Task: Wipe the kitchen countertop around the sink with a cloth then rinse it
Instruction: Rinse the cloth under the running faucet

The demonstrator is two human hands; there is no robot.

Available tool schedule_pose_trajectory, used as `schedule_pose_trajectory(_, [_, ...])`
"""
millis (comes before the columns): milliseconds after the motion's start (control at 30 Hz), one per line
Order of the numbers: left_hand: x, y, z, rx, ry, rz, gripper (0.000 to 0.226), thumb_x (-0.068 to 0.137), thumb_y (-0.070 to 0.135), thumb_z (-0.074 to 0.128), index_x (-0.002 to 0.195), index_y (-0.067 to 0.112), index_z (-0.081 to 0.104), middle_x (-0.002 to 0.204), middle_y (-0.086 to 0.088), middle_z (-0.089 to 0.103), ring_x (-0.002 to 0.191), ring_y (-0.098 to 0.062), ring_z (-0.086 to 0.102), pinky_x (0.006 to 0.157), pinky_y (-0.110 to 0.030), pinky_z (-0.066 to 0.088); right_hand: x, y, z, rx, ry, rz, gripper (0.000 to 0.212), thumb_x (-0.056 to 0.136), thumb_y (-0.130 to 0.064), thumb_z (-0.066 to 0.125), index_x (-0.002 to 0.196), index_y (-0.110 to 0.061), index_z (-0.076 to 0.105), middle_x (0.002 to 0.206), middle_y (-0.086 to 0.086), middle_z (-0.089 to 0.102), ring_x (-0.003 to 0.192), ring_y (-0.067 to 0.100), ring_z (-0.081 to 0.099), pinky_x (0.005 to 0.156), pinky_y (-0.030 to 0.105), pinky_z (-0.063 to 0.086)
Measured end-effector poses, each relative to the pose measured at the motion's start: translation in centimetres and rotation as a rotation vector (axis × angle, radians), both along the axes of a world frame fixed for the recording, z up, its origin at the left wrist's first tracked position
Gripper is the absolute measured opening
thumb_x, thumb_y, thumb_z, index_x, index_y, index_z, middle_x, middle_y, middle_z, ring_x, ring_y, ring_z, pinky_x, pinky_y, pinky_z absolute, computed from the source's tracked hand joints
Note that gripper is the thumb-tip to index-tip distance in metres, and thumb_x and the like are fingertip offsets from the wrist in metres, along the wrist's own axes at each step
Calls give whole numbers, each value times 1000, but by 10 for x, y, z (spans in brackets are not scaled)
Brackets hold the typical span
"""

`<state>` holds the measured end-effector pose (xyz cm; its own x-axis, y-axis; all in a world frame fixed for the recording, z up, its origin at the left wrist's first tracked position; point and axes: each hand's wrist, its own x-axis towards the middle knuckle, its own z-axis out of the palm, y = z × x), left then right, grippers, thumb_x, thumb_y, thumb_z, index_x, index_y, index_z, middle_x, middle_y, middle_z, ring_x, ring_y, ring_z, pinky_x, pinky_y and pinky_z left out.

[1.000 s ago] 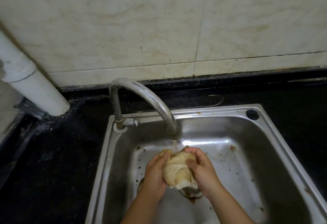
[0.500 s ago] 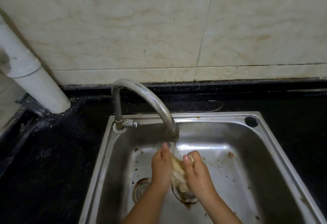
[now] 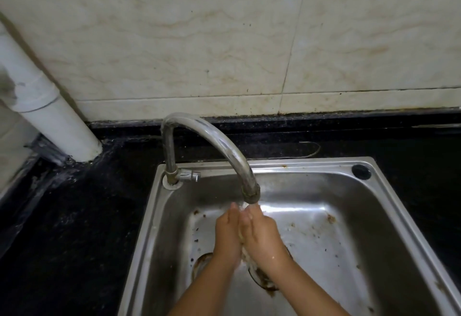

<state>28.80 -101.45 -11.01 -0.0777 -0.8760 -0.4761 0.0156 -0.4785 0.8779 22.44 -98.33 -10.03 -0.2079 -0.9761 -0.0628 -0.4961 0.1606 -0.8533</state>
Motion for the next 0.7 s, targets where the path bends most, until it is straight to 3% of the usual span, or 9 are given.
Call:
schedule_pose_trajectory(133, [-5, 4, 5, -99, -95, -123, 39, 98, 19, 36, 65, 11, 56, 65, -5, 60, 65, -15, 58, 62, -25, 46, -13, -15, -12, 94, 77, -97, 17, 99, -23, 36, 85, -13, 40, 70, -3, 48, 65, 9, 52, 54, 17, 37])
schedule_pose_trajectory(233, [-4, 9, 8, -54, -9, -151, 37, 98, 21, 36, 72, 9, 59, 69, -5, 63, 64, -11, 61, 57, -17, 49, -19, -19, -17, 82, -33, -184, 24, 99, -17, 34, 76, -13, 39, 69, 0, 47, 72, 17, 49, 56, 19, 35])
schedule_pose_trajectory(367, [4, -4, -8, -1, -66, -46, 42, 99, 23, 34, 62, 9, 49, 61, -9, 54, 66, -23, 55, 65, -30, 44, 1, -1, -3, -36, -194, -227, 34, 100, -15, 33, 67, -22, 38, 59, -8, 44, 54, 0, 51, 50, 9, 36])
schedule_pose_trajectory(467, [-2, 5, -6, -84, -121, -112, 43, 98, 21, 35, 58, 12, 48, 58, -5, 52, 63, -19, 53, 62, -28, 41, 3, 1, -3, -52, -100, -195, 31, 99, -20, 35, 68, -25, 35, 58, -12, 45, 52, 2, 53, 49, 8, 38])
schedule_pose_trajectory(567, [-6, 19, 1, -159, -137, -169, 43, 98, 24, 34, 62, 20, 58, 70, -6, 64, 72, -19, 61, 69, -30, 47, -14, -10, -5, 38, -117, -274, 36, 99, -14, 34, 64, -19, 29, 58, -4, 41, 53, 4, 39, 47, 9, 36])
schedule_pose_trajectory(700, [0, 7, -6, -99, -190, -153, 45, 98, 25, 35, 59, 18, 55, 66, -7, 61, 72, -24, 59, 72, -34, 46, -5, -4, -4, 57, 5, -163, 23, 100, -20, 32, 77, -17, 35, 62, -9, 41, 56, -1, 40, 49, 11, 37])
